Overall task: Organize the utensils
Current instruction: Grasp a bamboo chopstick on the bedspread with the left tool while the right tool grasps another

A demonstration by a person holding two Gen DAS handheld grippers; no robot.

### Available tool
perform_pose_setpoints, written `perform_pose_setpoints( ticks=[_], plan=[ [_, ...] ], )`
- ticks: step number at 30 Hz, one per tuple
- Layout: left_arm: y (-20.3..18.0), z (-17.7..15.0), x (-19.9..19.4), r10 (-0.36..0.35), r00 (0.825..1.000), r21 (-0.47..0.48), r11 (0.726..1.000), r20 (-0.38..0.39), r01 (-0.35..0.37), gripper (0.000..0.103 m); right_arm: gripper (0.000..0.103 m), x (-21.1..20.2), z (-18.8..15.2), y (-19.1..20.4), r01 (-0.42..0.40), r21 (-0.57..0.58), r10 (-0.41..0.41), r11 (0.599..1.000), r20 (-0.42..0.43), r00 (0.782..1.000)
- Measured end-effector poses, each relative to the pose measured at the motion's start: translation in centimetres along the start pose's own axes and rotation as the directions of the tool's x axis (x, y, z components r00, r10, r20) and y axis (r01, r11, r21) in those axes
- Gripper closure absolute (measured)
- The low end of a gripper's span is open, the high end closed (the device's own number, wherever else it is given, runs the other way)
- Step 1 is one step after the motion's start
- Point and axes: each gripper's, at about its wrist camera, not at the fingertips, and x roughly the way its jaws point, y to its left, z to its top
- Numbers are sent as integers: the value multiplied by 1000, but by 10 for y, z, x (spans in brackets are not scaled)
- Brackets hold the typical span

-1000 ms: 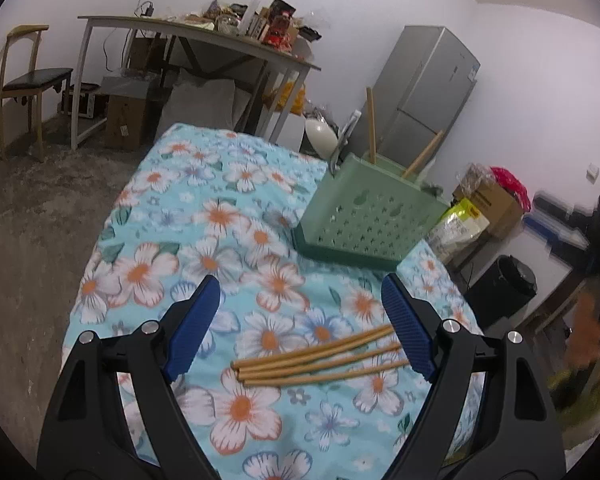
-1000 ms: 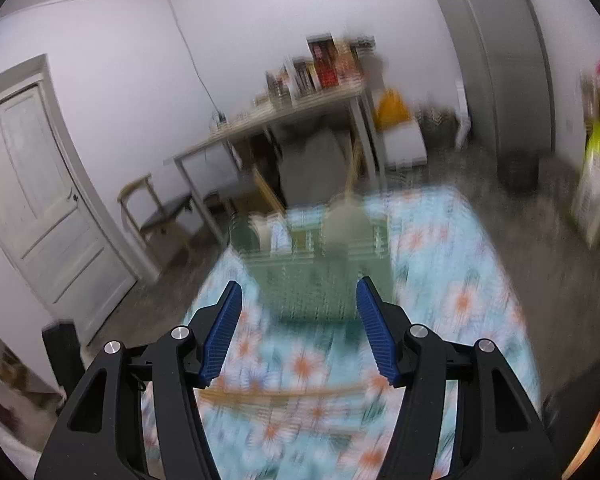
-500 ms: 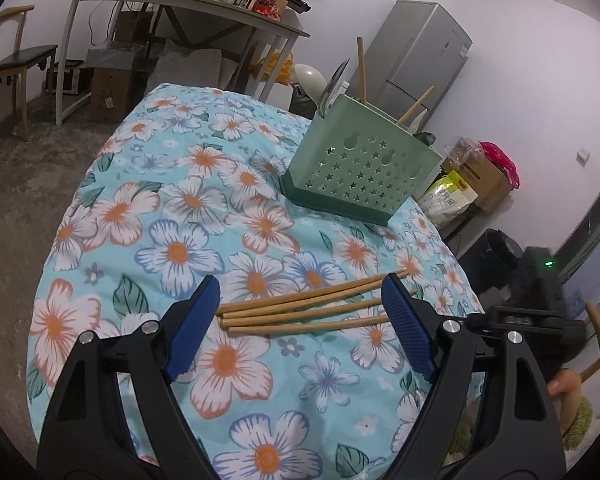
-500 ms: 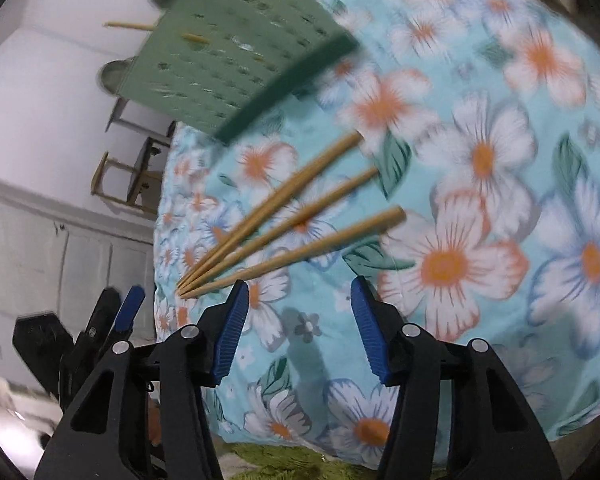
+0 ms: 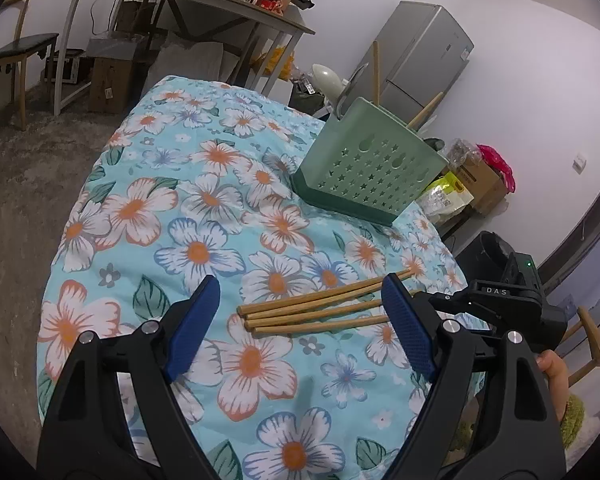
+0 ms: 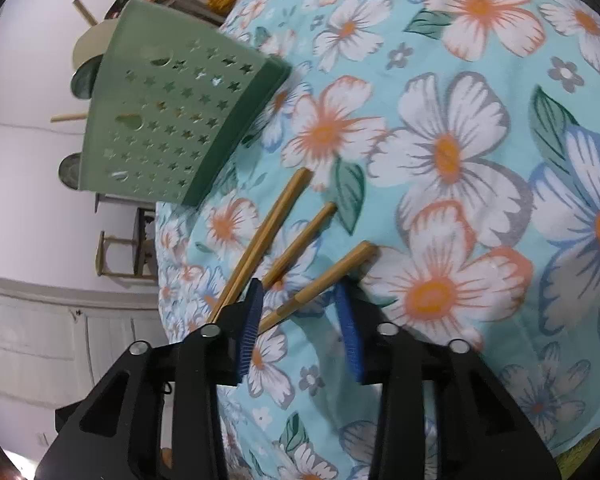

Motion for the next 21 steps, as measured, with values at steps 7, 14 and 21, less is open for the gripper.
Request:
perform_pose_setpoints(
  ticks=[7,14,21],
  plan=[
    [-7,2,3,2,1000,23,1000,-7,-2,24,84,-8,5,-13,-11,27,11,1000,-20,1000],
    [-29,4,7,-16,1000,107,994,-10,17,24,83,-11,17,-2,14,-88,-24,996,-115,993],
    [-59,8,23,-81,993,211,973,-81,97,38,83,-38,32,-8,37,-158,-59,987,-134,989]
  ],
)
